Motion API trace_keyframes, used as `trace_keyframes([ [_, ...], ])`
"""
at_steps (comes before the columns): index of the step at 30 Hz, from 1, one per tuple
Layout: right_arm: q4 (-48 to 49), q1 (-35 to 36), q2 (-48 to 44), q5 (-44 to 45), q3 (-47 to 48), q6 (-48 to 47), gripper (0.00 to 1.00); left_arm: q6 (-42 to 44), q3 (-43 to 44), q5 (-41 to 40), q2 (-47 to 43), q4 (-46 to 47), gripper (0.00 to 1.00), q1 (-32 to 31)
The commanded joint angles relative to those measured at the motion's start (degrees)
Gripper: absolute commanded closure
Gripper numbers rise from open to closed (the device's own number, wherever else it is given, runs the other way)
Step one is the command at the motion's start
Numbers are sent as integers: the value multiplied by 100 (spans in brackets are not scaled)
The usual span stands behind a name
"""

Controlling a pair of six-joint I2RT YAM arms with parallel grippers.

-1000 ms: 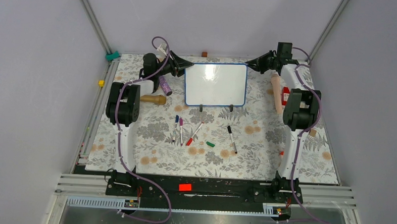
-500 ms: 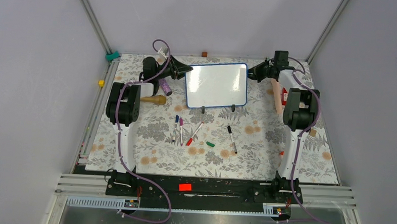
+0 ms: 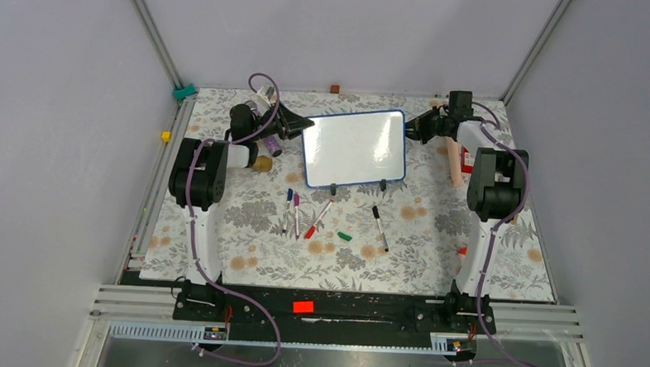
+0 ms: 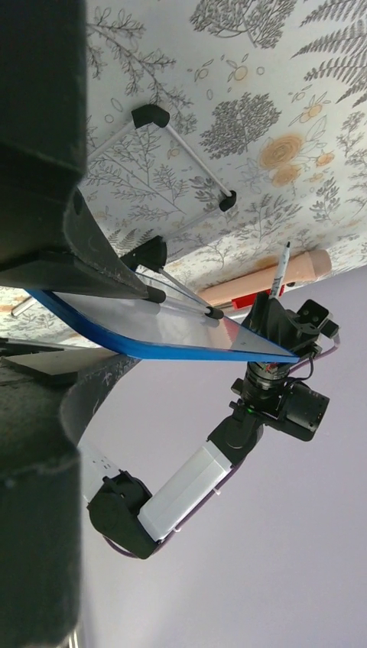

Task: Write a sentence on the whiteboard
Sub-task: Move the whiteboard to the center of the board.

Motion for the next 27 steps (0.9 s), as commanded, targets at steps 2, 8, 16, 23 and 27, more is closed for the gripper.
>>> trace_keyframes([
  [2, 93, 62, -757, -315, -482, -228, 100, -128, -209, 318, -468, 359, 70, -153],
  [8, 99, 60, -1181, -279, -1181, -449, 100, -52, -487, 362, -695, 338, 69, -264],
  [16, 88, 26, -1430, -233, -1479, -616, 100, 140, -943, 339, -1117, 238, 62, -278],
  [23, -57, -228, -1384, -203, -1054, -622, 100, 400, -1065, 243, -1457, -115, 48, -280],
  [27, -98, -262, -1406, -149, -976, -628, 100, 323, -913, 38, -1421, -166, 43, -299],
])
